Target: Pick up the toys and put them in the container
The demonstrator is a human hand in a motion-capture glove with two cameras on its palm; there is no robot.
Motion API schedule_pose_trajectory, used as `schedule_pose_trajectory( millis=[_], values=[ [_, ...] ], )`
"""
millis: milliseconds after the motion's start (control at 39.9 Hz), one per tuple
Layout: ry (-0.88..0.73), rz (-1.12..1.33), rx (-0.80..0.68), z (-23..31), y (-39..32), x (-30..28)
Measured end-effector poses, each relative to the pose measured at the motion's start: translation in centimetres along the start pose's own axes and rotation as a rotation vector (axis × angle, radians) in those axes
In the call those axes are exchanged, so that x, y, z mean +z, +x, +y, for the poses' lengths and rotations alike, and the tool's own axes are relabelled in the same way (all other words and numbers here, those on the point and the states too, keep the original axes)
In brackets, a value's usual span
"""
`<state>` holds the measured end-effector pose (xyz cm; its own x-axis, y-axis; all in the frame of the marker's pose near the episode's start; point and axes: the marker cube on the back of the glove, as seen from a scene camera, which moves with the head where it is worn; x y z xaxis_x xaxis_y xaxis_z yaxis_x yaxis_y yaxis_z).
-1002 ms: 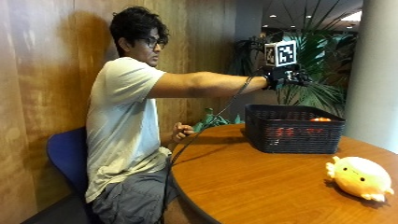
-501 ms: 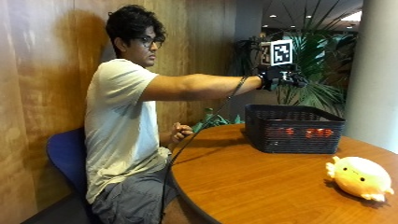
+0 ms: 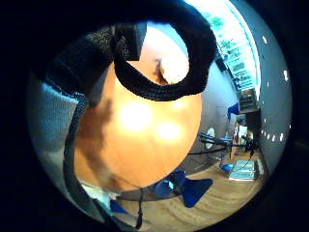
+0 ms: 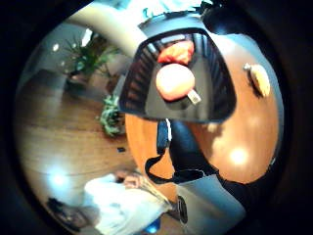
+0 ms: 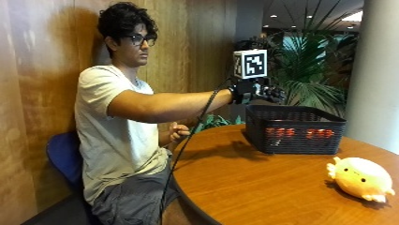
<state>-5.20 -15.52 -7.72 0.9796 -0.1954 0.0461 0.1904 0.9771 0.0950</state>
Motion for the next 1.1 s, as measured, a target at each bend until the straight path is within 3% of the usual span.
schedule_pose_trajectory(
  millis=[551, 1102],
  values=[
    [-0.06, 0.005, 0.045, 13.9, 6.3, 5.2],
    [-0.091, -0.009, 0.089, 17.7, 8.7, 7.2]
  ],
)
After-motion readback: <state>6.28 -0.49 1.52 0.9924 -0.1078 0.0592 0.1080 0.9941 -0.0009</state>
